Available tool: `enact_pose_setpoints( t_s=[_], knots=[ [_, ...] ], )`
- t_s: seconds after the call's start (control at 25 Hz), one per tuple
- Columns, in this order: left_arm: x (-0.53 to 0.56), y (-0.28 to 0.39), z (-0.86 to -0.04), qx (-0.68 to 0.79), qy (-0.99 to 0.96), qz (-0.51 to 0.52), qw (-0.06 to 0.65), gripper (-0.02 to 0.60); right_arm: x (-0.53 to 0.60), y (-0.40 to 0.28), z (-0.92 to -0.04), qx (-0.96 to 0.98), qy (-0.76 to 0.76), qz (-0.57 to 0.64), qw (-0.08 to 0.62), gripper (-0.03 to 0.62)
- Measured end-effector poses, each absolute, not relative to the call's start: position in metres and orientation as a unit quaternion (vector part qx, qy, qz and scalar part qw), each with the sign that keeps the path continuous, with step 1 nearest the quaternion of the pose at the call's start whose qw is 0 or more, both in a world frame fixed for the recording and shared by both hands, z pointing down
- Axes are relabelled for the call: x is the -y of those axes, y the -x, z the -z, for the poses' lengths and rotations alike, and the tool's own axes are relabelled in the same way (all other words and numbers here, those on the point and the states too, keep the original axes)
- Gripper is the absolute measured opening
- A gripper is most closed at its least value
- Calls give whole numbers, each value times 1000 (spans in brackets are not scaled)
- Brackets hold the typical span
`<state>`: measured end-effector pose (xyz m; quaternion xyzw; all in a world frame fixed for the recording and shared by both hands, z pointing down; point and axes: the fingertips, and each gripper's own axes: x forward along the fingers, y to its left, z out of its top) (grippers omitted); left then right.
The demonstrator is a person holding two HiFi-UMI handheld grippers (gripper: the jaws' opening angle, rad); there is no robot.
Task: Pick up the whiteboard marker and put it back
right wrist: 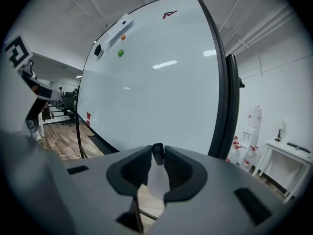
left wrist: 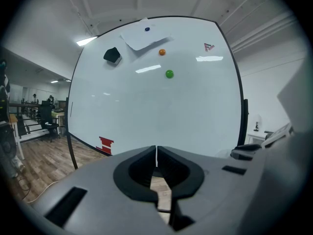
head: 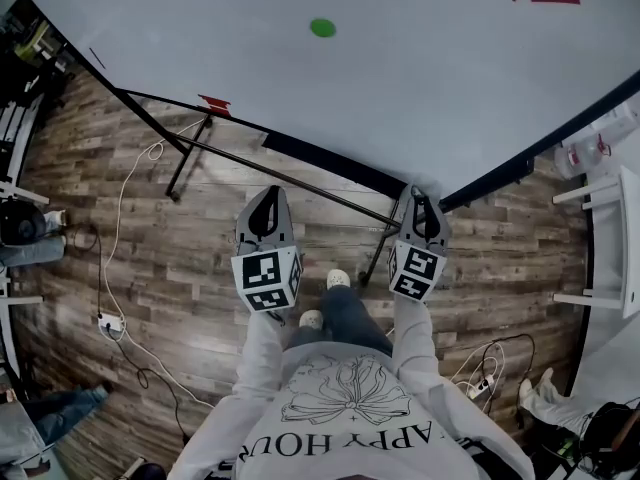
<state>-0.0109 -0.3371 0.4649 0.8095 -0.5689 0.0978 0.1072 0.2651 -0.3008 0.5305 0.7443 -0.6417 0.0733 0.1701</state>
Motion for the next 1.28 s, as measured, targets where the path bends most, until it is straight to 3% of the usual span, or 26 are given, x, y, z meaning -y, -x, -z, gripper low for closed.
enact_pose_setpoints(
  t_s=[1.28],
  knots=[
    [346,19,-414,574,-814,-55,71,11,320,-248,-395,670,-735,-21,100,64]
  ],
)
